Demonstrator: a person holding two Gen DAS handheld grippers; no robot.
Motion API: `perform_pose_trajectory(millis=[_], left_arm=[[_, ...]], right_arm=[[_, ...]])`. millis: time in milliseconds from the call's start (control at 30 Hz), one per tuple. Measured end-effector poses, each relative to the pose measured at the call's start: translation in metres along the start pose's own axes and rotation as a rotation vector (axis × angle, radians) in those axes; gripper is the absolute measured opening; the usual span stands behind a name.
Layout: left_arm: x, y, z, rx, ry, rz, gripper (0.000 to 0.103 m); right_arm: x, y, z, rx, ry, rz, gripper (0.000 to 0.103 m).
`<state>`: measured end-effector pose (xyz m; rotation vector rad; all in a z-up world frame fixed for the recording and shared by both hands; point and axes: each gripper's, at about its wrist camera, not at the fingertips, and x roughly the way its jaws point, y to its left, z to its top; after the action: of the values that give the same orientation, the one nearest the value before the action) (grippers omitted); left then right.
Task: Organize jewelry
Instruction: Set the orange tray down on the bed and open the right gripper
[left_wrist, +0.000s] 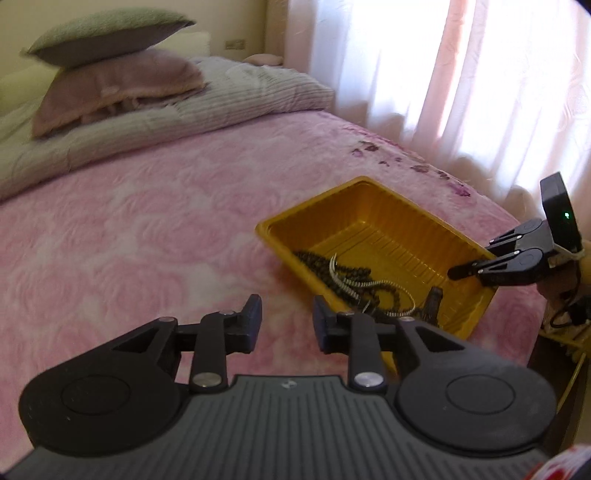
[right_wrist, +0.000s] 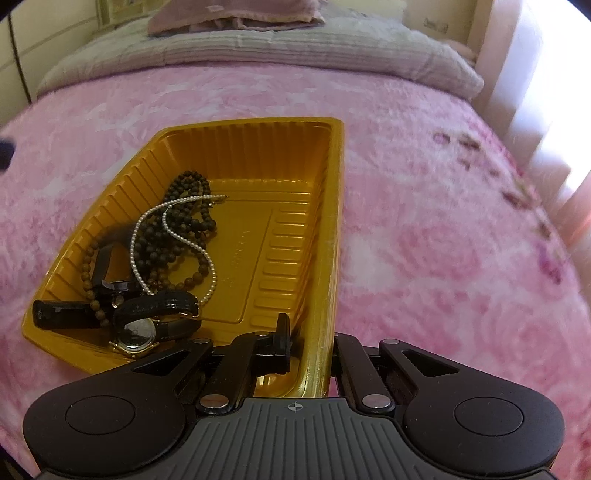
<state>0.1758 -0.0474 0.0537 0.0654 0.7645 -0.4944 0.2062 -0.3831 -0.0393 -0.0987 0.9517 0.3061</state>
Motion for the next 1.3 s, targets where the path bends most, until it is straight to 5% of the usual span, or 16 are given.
perform_pose_trajectory(millis=[333, 400, 433, 467, 600, 667, 767, 900, 1300], left_arm=[[-0.017, 0.009, -0.048, -0.119, -0.006, 0.074, 0.031], [-0.02, 0.012, -0.055, -0.139, -0.007, 0.092, 0.033], [-0.021, 0.014, -0.058, -0.153, -0.008, 0.096, 0.037], [-0.022, 0.016, -0.062, -0.169, -0.008, 0.102, 0.039], [-0.028, 0.021, -0.075, -0.22, -0.006, 0.138, 0.053], [-0.033, 0.023, -0.082, -0.255, -0.022, 0.144, 0.077], [-0.039, 0.023, -0.092, -0.3, -0.04, 0.151, 0.092], [-0.046, 0.023, -0.103, -0.376, -0.058, 0.143, 0.1], [-0.069, -0.013, -0.126, -0.374, -0.041, 0.224, 0.103]], right_arm=[[-0.01, -0.038, -0.018, 0.248, -0.103, 0.195, 0.009], [-0.018, -0.047, -0.021, 0.329, -0.146, 0.213, 0.038], [-0.023, -0.052, -0.023, 0.372, -0.172, 0.227, 0.067], [-0.029, -0.056, -0.025, 0.413, -0.2, 0.229, 0.076], [-0.06, -0.056, -0.033, 0.5, -0.287, 0.14, 0.077], [-0.079, -0.044, -0.038, 0.514, -0.319, 0.05, 0.079], [-0.101, -0.019, -0.042, 0.488, -0.329, -0.032, 0.086], [-0.115, 0.023, -0.05, 0.438, -0.321, -0.079, 0.088], [-0.104, 0.125, -0.057, 0.196, -0.19, -0.001, 0.089]])
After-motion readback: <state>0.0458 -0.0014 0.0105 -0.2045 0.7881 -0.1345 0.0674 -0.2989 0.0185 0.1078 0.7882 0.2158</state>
